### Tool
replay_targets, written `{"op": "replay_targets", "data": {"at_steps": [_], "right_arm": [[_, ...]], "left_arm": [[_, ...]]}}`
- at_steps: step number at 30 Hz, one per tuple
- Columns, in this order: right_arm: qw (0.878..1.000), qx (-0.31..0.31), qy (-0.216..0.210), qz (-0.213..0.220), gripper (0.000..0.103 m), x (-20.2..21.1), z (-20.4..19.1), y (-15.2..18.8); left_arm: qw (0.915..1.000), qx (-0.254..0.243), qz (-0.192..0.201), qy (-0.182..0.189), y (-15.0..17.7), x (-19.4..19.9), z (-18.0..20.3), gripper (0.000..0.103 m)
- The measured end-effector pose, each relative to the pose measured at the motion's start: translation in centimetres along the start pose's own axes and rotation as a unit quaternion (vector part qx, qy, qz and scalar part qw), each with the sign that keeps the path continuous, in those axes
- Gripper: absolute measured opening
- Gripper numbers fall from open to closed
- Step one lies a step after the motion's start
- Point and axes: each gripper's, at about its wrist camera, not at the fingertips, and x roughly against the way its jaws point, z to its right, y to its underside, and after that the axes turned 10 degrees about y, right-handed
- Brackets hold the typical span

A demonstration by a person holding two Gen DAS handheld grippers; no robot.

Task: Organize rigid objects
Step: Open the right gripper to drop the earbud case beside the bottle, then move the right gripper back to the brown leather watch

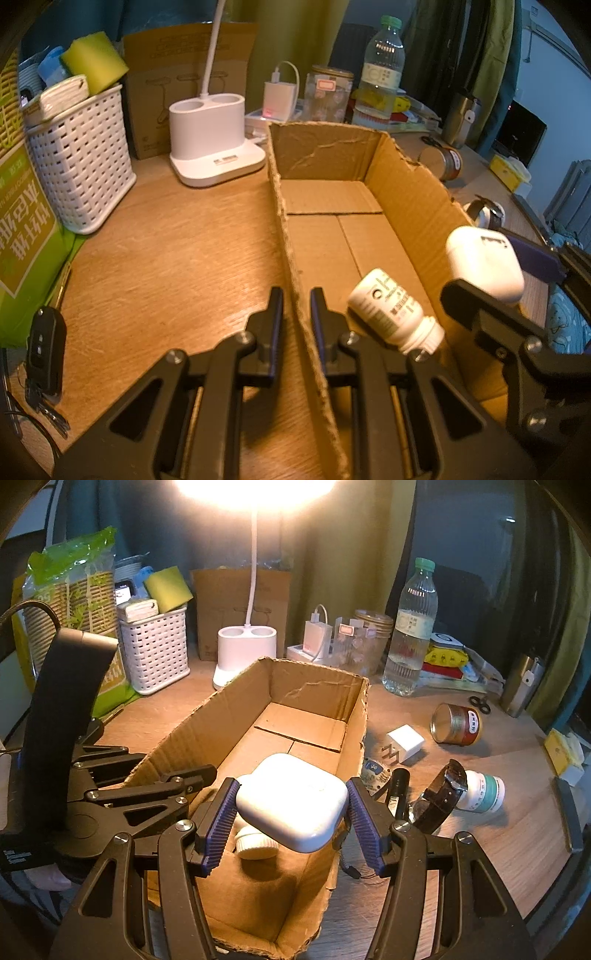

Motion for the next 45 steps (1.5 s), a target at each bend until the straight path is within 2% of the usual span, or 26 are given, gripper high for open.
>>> {"op": "replay_targets", "data": {"at_steps": [8,10,16,34,45], "right_arm": [[1.000,-0.002,0.005,0.002,0.064,-0.1,0.1,-0.2],[1.000,-0.003,0.007,0.002,0.069,-0.1,0.3,-0.2],[1.000,-0.010,0.014,0.006,0.069,0.3,1.1,-0.4],[0.997,-0.053,0.054,0.019,0.069,1.0,5.3,-0.8],[0.992,-0.096,0.084,0.019,0.069,0.8,10.0,0.5]], "left_arm": [[1.0000,-0.001,0.002,-0.002,0.0,0.2,-0.1,0.016],[1.0000,0.000,0.001,-0.001,0.0,0.1,-0.1,0.016],[1.0000,0.000,0.001,-0.002,-0.1,0.0,-0.2,0.016],[1.0000,-0.001,0.002,-0.002,0.0,0.1,-0.2,0.016],[1.0000,0.000,0.000,-0.001,0.0,-0.1,-0.1,0.016]]}}
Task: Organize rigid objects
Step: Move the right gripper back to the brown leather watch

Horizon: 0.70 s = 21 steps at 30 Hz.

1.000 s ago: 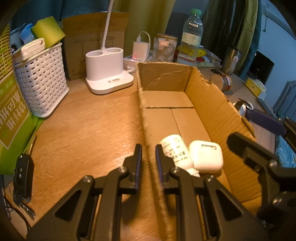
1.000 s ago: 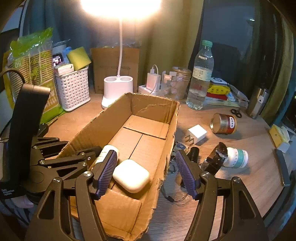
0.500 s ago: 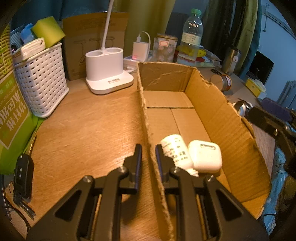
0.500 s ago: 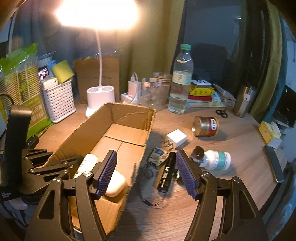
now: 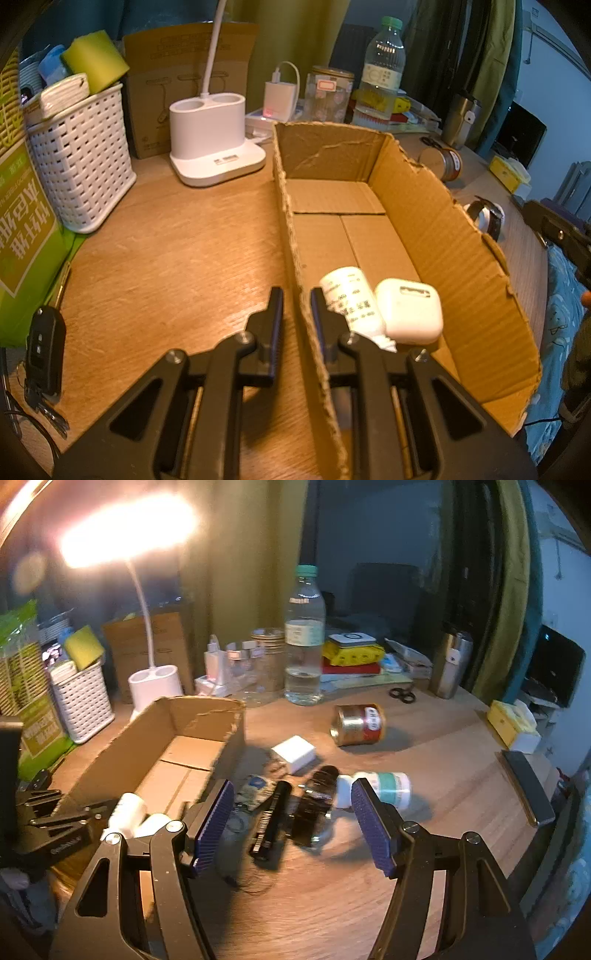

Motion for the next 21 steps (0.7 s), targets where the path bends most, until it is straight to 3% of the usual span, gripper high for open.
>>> {"op": "replay_targets", "data": {"at_steps": [11,21], "right_arm": [[0.999,-0.029,0.017,-0.027,0.069,-3.1,2.6,1.5],[0.999,-0.018,0.004,-0.048,0.069,-5.5,1.0,2.1]], "left_arm": [[1.0000,0.001,-0.001,0.001,0.0,0.0,0.0,0.016],[1.0000,0.000,-0.001,0.002,0.0,0.0,0.1,0.016]]}}
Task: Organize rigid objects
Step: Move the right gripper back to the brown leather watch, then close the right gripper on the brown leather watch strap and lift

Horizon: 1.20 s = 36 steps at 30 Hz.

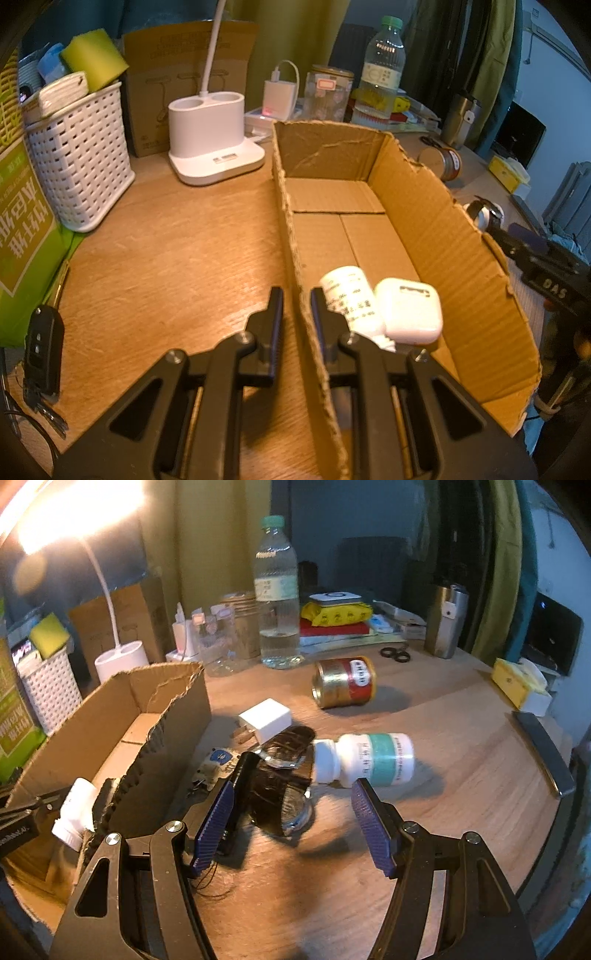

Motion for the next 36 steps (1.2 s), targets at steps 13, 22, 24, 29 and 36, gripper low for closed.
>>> {"op": "replay_targets", "data": {"at_steps": [13,22,24,29,36], "right_arm": [[0.999,0.021,0.017,-0.040,0.069,-2.8,-0.5,-0.1],[0.995,0.055,0.008,-0.082,0.069,-4.5,-2.0,-0.2],[0.995,0.051,-0.001,-0.087,0.069,-4.8,-1.9,-0.2],[0.995,0.033,-0.016,-0.096,0.058,-5.2,-1.3,-0.2],[0.995,0.031,-0.021,-0.091,0.045,-5.1,-1.1,-0.2]], "left_arm": [[1.0000,0.000,0.000,0.000,0.0,0.0,0.0,0.016],[1.0000,-0.001,0.000,0.000,0.0,0.0,0.0,0.016],[1.0000,-0.001,0.000,0.000,0.0,0.0,0.0,0.016],[1.0000,0.000,-0.001,0.001,0.0,-0.2,0.0,0.016],[1.0000,0.000,-0.003,0.002,0.0,-0.3,-0.1,0.016]]}}
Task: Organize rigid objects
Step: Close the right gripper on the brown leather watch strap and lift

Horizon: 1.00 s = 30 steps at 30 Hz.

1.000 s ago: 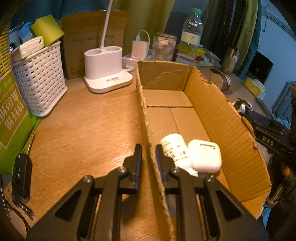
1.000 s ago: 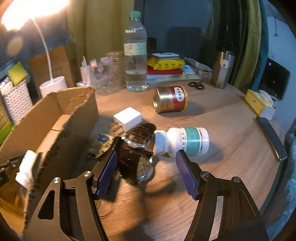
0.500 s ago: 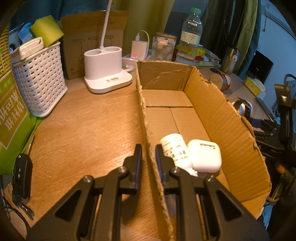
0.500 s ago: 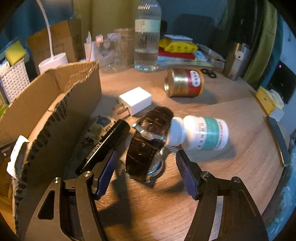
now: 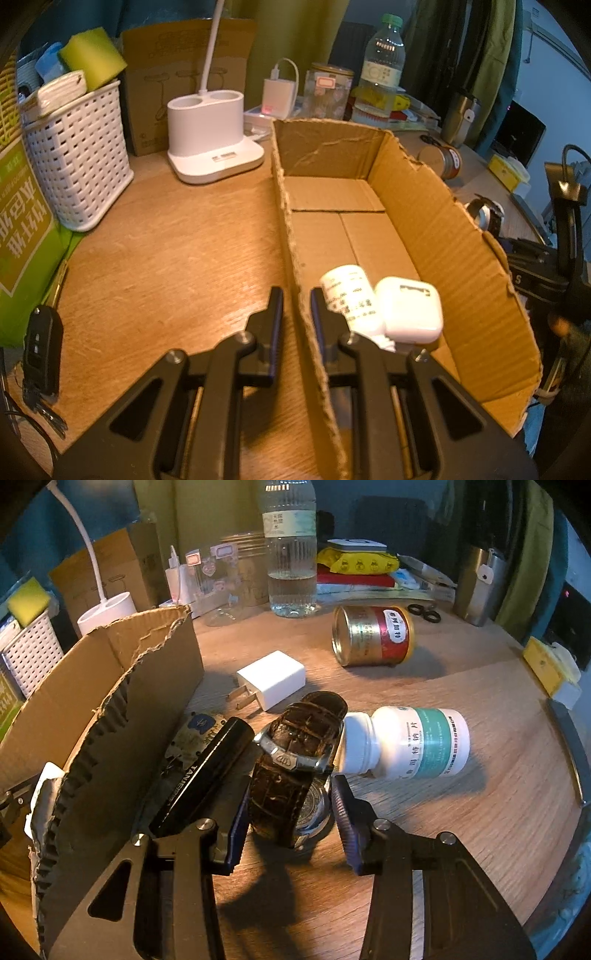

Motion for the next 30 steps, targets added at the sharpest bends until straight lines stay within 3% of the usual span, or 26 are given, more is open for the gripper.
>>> {"op": "replay_targets", "data": {"at_steps": [30], "right_arm": [[0.999,-0.020,0.013,0.040,0.044,3.3,0.3,0.4]], "left_arm": [[1.0000,-0.002,-0.001,-0.002,0.1,0.1,0.0,0.016]]}}
